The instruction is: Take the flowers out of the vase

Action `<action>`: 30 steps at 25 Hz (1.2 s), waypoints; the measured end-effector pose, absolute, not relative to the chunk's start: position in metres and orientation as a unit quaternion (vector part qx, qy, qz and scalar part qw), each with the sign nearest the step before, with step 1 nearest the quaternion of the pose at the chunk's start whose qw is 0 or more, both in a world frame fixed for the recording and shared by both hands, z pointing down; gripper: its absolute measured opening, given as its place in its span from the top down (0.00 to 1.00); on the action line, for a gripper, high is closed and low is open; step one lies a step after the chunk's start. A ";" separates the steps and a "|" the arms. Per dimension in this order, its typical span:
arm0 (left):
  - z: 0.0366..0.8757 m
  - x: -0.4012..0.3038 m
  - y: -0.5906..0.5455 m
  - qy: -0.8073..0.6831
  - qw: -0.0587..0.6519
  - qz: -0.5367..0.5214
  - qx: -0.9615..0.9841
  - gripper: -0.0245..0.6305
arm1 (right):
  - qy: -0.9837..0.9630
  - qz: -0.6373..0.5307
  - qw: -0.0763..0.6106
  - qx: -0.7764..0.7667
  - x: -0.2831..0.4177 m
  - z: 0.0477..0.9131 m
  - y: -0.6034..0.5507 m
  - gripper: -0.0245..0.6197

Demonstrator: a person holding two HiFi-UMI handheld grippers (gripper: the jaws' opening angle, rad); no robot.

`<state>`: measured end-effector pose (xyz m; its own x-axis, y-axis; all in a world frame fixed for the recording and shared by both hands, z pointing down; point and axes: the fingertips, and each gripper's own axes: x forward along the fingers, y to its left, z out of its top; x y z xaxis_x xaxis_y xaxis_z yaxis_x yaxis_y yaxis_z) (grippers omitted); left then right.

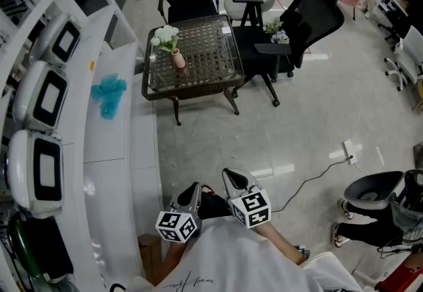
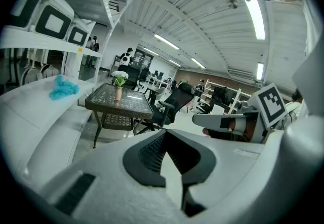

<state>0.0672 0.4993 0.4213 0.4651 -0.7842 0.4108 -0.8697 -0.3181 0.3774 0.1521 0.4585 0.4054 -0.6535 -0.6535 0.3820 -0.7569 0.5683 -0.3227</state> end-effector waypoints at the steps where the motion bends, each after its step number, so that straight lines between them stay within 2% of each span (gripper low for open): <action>1: 0.422 0.069 0.498 -0.508 0.281 0.079 0.810 0.96 | -0.879 0.232 0.108 0.403 0.152 0.404 0.458 0.96; 16: 0.415 0.066 0.471 -0.512 0.293 0.070 0.804 0.96 | -0.867 0.260 0.079 0.419 0.152 0.406 0.446 0.95; 30: 0.421 0.028 0.416 -0.501 0.316 0.067 0.803 0.96 | -0.875 0.237 0.136 0.400 0.100 0.404 0.390 0.95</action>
